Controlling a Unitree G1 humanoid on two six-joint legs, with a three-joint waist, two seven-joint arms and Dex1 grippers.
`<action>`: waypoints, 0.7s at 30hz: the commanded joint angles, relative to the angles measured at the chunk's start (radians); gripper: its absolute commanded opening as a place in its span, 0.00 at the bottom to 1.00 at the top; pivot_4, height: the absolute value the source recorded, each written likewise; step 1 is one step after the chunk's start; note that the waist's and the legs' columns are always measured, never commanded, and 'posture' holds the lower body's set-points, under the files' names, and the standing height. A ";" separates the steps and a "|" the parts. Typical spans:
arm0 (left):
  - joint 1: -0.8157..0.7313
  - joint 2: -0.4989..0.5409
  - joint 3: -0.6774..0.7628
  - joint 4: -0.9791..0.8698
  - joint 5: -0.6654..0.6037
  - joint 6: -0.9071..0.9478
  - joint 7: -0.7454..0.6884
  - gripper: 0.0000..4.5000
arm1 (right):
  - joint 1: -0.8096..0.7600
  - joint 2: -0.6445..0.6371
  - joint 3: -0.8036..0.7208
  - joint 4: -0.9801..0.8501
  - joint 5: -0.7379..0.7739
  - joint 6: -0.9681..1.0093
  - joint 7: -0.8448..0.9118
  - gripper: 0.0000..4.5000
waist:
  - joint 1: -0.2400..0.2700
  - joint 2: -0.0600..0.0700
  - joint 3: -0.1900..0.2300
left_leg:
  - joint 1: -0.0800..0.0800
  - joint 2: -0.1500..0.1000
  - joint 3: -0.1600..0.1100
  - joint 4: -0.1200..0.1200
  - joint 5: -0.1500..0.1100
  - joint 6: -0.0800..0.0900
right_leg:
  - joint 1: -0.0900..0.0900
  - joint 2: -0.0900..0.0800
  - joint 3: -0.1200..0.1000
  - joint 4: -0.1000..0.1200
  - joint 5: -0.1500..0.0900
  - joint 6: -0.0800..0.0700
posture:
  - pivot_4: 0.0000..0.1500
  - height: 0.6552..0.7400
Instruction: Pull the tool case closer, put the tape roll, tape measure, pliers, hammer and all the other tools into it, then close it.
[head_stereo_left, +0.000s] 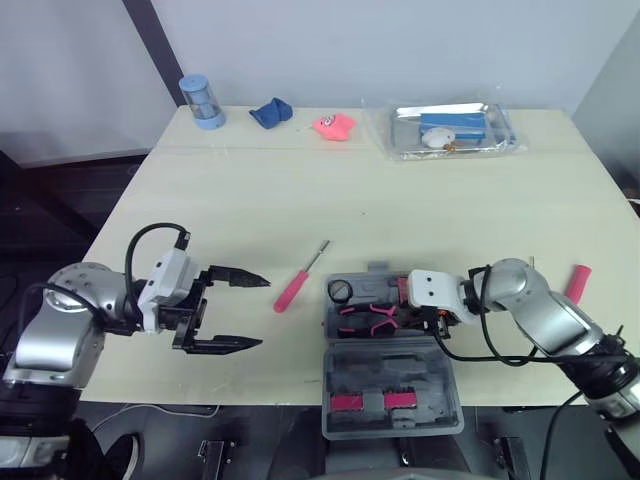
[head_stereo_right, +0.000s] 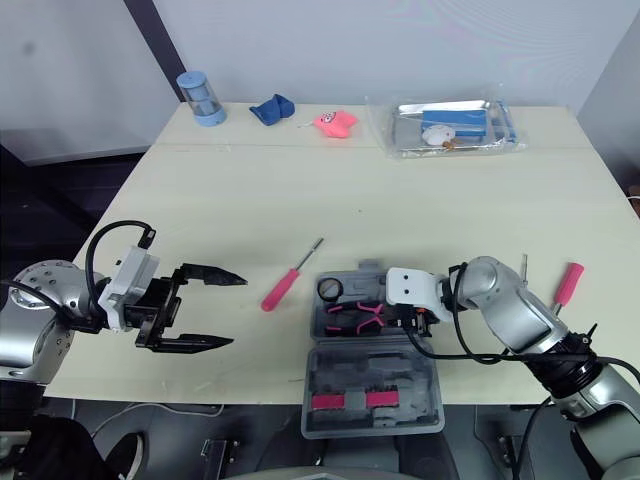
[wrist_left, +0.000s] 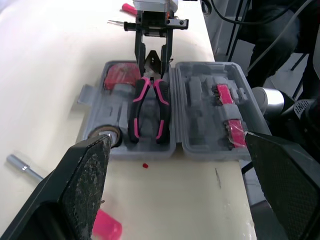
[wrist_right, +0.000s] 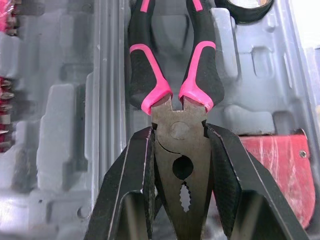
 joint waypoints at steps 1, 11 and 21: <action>0.008 0.017 0.008 -0.009 -0.013 -0.023 -0.051 1.00 | -0.017 0.020 0.018 -0.040 -0.021 0.017 -0.004 0.21 | -0.001 0.000 0.000 | 0.000 0.000 0.000 0.000 0.000 0.000 | 0.000 0.000 0.000 0.000 0.000 0.000 | 1.00 1.00; 0.034 0.002 0.012 -0.010 -0.003 -0.040 -0.050 1.00 | -0.027 0.069 0.029 -0.010 -0.043 0.019 -0.011 0.21 | -0.002 0.000 0.000 | 0.000 0.000 0.000 0.000 0.000 0.000 | 0.000 0.000 0.000 0.001 0.000 0.000 | 1.00 1.00; 0.039 -0.012 0.020 -0.011 -0.010 -0.033 -0.035 1.00 | -0.014 0.058 0.008 -0.020 -0.037 0.002 0.000 0.69 | -0.001 0.000 0.000 | 0.000 0.000 0.000 0.000 0.000 0.000 | 0.000 0.000 0.000 0.001 0.000 0.000 | 1.00 1.00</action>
